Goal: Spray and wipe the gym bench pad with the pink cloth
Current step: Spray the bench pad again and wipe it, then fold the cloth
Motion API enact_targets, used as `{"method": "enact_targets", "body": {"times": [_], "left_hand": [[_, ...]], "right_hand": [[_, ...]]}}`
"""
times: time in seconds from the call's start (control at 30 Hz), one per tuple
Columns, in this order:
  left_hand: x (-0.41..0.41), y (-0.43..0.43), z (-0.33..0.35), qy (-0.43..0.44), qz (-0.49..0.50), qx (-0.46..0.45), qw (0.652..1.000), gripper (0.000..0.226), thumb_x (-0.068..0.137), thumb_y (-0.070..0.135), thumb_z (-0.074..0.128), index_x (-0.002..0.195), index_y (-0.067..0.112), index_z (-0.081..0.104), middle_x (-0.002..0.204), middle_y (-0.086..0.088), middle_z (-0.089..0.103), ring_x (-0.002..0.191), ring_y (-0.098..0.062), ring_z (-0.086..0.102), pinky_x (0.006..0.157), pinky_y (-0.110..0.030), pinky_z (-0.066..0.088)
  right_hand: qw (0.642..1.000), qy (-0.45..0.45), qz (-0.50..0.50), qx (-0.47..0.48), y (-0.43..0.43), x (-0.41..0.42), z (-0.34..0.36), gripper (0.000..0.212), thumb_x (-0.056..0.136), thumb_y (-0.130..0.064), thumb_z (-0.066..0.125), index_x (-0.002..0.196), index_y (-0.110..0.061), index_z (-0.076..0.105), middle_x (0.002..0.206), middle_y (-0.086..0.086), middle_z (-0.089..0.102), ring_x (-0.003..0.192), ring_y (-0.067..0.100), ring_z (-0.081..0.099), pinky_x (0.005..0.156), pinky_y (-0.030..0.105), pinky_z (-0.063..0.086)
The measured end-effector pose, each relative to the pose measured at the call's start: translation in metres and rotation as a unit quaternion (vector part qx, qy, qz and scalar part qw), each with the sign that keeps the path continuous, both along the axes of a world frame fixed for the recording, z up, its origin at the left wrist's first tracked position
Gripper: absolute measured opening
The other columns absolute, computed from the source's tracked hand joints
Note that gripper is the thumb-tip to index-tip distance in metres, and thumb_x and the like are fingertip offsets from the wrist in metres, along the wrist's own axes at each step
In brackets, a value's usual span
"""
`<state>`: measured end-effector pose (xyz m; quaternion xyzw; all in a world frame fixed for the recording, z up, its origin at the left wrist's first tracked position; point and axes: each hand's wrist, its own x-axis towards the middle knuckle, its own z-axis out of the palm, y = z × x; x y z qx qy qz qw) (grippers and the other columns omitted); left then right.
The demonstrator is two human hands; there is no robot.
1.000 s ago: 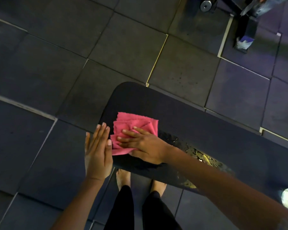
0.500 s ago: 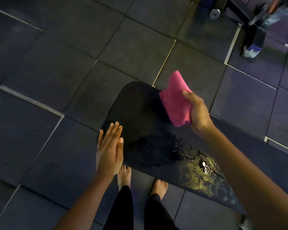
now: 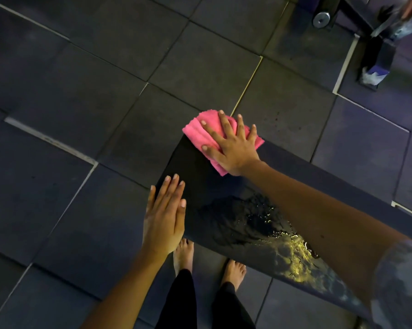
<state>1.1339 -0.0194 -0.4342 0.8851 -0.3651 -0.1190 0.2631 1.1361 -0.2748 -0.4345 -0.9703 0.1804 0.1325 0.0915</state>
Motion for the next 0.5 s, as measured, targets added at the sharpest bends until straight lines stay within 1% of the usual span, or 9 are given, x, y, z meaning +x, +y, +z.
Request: {"method": "enact_targets", "body": {"times": [0.1,0.17,0.23,0.3,0.33,0.4,0.47,0.5], "left_hand": [[0.003,-0.004,-0.001,0.010,0.032,-0.014,0.999,0.046,0.100,0.026,0.027,0.138,0.009,0.046,0.148,-0.004,0.040,0.142,-0.015,0.028,0.118,-0.042,0.016],[0.001,-0.006,-0.002,0.006,0.038,-0.017,0.999,0.045,0.100,0.025,0.028,0.138,0.008,0.046,0.147,-0.006,0.041,0.141,-0.016,0.030,0.118,-0.044,0.018],[0.000,-0.006,-0.003,0.007,0.038,-0.019,0.999,0.046,0.100,0.025,0.027,0.137,0.008,0.046,0.147,-0.006,0.041,0.141,-0.017,0.029,0.118,-0.045,0.018],[0.001,-0.004,-0.003,0.009,0.035,-0.023,0.999,0.045,0.100,0.026,0.028,0.137,0.008,0.047,0.147,-0.006,0.041,0.141,-0.017,0.030,0.117,-0.047,0.019],[0.002,-0.004,-0.003,0.008,0.032,-0.022,0.999,0.045,0.100,0.026,0.028,0.137,0.008,0.047,0.147,-0.006,0.041,0.141,-0.017,0.030,0.117,-0.047,0.019],[0.004,-0.003,-0.002,0.008,0.020,-0.016,1.000,0.046,0.100,0.026,0.027,0.138,0.009,0.045,0.148,-0.005,0.040,0.142,-0.016,0.029,0.118,-0.046,0.019],[0.007,-0.003,-0.004,0.003,0.012,-0.012,1.000,0.046,0.100,0.027,0.026,0.140,0.011,0.042,0.150,-0.003,0.037,0.143,-0.014,0.025,0.118,-0.045,0.017],[0.009,-0.004,-0.006,0.001,0.009,-0.009,1.000,0.046,0.100,0.027,0.026,0.140,0.011,0.041,0.151,-0.003,0.035,0.144,-0.014,0.023,0.118,-0.044,0.017]], "right_hand": [[1.000,-0.026,-0.013,-0.004,0.031,0.006,-0.002,0.061,0.095,-0.059,0.008,0.151,-0.040,-0.009,0.164,0.005,-0.008,0.146,0.044,-0.012,0.113,0.068,-0.005],[0.999,-0.032,0.024,0.004,0.043,0.008,-0.005,0.062,0.097,-0.054,0.010,0.153,-0.032,-0.006,0.164,0.005,-0.008,0.147,0.039,-0.014,0.116,0.064,-0.004],[0.995,-0.036,0.087,0.016,0.033,0.005,-0.004,0.062,0.099,-0.050,0.016,0.154,-0.030,-0.002,0.164,0.004,-0.004,0.148,0.034,-0.013,0.119,0.058,-0.003],[0.991,-0.052,0.122,0.022,0.013,0.000,-0.002,0.060,0.100,-0.043,0.025,0.155,-0.029,0.005,0.164,0.004,0.003,0.149,0.028,-0.005,0.120,0.051,0.001],[0.991,-0.065,0.110,0.027,0.004,-0.002,-0.001,0.059,0.100,-0.038,0.029,0.155,-0.027,0.010,0.163,0.004,0.008,0.150,0.027,0.001,0.120,0.047,0.005],[0.996,-0.080,0.025,0.031,-0.003,-0.001,-0.001,0.057,0.102,-0.035,0.031,0.155,-0.026,0.013,0.163,0.004,0.011,0.150,0.026,0.008,0.121,0.042,0.007],[0.993,-0.095,-0.064,0.017,0.013,0.005,-0.005,0.057,0.102,-0.037,0.027,0.155,-0.025,0.010,0.164,0.003,0.006,0.151,0.024,0.004,0.122,0.040,0.004],[0.991,-0.101,-0.084,0.010,0.026,0.008,-0.006,0.058,0.101,-0.039,0.024,0.155,-0.023,0.010,0.164,0.005,0.004,0.151,0.025,0.001,0.123,0.041,0.002]]}}
